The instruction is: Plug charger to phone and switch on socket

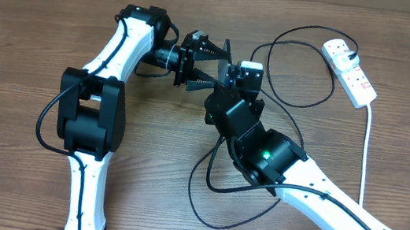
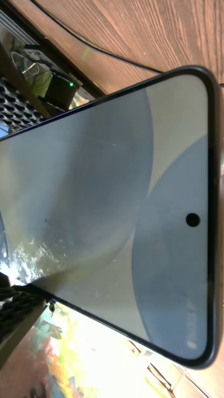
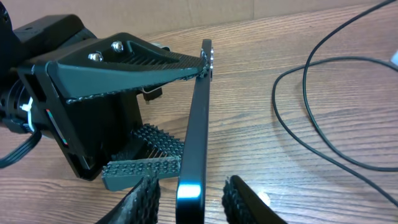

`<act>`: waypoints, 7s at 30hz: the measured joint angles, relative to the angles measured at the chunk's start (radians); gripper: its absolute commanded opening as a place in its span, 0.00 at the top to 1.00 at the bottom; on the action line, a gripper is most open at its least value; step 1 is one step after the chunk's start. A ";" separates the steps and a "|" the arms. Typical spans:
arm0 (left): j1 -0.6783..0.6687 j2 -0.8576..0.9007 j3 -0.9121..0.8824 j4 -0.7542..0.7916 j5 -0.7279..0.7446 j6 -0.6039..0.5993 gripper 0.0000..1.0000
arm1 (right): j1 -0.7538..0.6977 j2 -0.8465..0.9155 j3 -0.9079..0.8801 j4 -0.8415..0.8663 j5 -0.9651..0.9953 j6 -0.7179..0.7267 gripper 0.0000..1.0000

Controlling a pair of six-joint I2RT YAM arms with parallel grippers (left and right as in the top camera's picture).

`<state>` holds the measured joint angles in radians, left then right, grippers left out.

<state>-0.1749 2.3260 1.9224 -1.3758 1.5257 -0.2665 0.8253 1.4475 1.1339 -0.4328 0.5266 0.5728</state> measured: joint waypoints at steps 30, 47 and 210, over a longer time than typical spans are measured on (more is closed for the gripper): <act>0.000 0.000 0.000 0.000 0.000 0.000 0.36 | 0.000 0.015 0.000 -0.002 0.005 0.000 0.82; 0.001 0.000 0.001 0.000 0.000 0.000 0.35 | 0.000 0.016 0.000 -0.008 0.024 0.003 0.96; 0.025 -0.536 0.019 0.142 -1.168 0.213 0.96 | -0.481 0.284 0.396 -0.797 -0.784 0.087 0.02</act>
<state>-0.1497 1.7897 1.9415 -1.2335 0.3576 -0.0532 0.3439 1.7317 1.5299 -1.2301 -0.2569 0.6594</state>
